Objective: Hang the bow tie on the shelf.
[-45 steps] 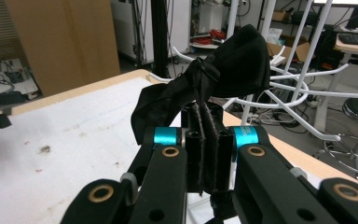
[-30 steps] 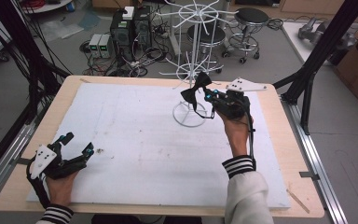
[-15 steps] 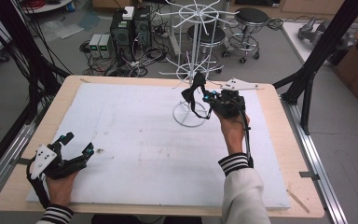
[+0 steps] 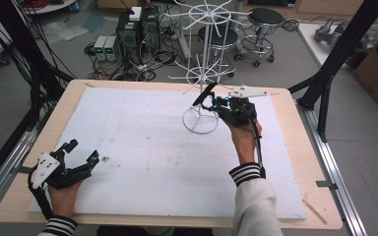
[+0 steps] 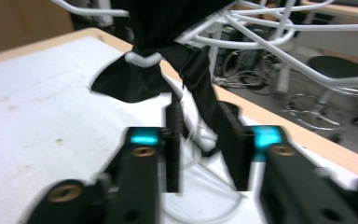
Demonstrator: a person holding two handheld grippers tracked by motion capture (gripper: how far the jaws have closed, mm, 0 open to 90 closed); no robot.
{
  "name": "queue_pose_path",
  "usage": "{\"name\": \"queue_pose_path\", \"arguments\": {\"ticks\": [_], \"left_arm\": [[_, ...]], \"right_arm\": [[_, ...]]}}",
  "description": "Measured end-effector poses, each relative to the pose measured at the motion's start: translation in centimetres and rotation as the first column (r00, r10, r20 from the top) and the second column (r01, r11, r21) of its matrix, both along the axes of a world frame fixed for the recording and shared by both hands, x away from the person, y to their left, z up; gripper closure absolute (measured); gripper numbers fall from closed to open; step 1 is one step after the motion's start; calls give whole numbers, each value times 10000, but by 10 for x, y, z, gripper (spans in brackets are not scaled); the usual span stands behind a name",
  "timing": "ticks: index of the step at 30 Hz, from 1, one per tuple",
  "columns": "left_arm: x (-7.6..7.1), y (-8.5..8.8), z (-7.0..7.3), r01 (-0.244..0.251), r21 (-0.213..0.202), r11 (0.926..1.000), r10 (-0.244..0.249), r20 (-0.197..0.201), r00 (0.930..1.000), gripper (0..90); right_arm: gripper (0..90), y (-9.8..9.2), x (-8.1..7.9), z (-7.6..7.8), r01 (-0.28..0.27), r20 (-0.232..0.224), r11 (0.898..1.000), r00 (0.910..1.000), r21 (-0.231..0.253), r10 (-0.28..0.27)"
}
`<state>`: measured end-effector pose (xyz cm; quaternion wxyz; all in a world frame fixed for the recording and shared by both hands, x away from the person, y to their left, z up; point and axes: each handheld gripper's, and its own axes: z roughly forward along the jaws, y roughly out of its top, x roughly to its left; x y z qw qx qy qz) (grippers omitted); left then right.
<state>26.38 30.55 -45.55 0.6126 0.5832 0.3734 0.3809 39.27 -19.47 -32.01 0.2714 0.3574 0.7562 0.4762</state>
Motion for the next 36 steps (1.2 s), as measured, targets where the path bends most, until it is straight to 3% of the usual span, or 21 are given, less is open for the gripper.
{"name": "queue_pose_path", "arguments": {"ticks": [3, 4, 5, 6, 7, 9, 10, 11, 14, 16, 19, 21, 22, 23, 24, 25, 26, 31, 36], "left_arm": [[0, 0, 0, -7, 1, 10000, 7, 13, 10000, 145], [0, 0, 0, -3, 1, 10000, 3, 2, 10000, 145], [0, 0, 0, 1, -7, 10000, -1, -2, 10000, 145], [0, 0, 0, -4, -10, 10000, 4, 6, 10000, 145], [0, 0, 0, 4, -16, 10000, -4, -5, 10000, 145], [0, 1, 0, -11, -73, 10000, 11, -25, 10000, 145], [0, 1, 0, -17, -91, 10000, 17, -32, 10000, 145], [0, 1, 0, -20, -78, 10000, 20, -34, 10000, 145], [0, 0, 0, 0, 4, 10000, 0, -32, 10000, 145], [0, 1, 0, -18, 0, 10000, 18, -60, 10000, 145], [1, 0, 0, -15, 6, 10000, 15, -85, 10000, 146], [1, 0, 0, -11, 0, 10000, 11, -104, 9999, 146], [1, 0, 0, -17, -2, 10000, 17, -95, 10000, 146], [1, 0, 0, -16, 16, 10000, 16, -113, 9999, 146], [1, 0, 0, -25, 5, 10000, 25, -102, 9999, 146], [1, 0, 0, -27, 4, 10000, 27, -98, 9999, 146], [1, 0, 0, -27, 15, 10000, 27, -118, 9999, 146], [1, 0, 0, -40, 36, 10000, 41, -129, 9999, 147], [1, 0, 0, -51, 28, 10000, 51, -152, 9999, 147]], "right_arm": [[515, 0, -9, -1, 358, 384, 9989, 9987, -298, -346], [441, -1, -13, -1, 412, 442, 9986, 9982, -340, -397], [307, -4, -20, -2, 546, 682, 9980, 9963, -311, -523], [307, -4, -20, -2, 546, 682, 9980, 9963, -311, -523], [216, -10, -31, -3, 599, 774, 9981, 9951, 157, -610], [167, -18, -43, -6, 708, 822, 9952, 9937, 673, -762], [167, -18, -43, -6, 708, 822, 9952, 9937, 673, -762], [112, -26, -56, -13, 739, 1005, 9918, 9914, 1042, -844], [112, -35, -70, -23, 763, 967, 9880, 9913, 1341, -896], [112, -48, -90, -44, 823, 1223, 9817, 9870, 1716, -1041], [112, -56, -102, -61, 956, 1363, 9746, 9828, 2024, -1247], [111, -66, -116, -86, 1164, 1689, 9649, 9728, 2355, -1586], [111, -66, -116, -86, 1164, 1689, 9649, 9728, 2355, -1586], [111, -70, -123, -99, 1336, 1908, 9581, 9641, 2533, -1849], [111, -70, -123, -99, 1336, 1908, 9581, 9641, 2533, -1849], [111, -74, -128, -109, 1469, 2085, 9536, 9563, 2627, -2047], [111, -74, -128, -109, 1469, 2085, 9536, 9563, 2627, -2047], [111, -81, -135, -125, 1924, 2344, 9445, 9375, 2662, -2571], [111, -80, -134, -133, 2056, 2287, 9378, 9344, 2796, -2730]]}}
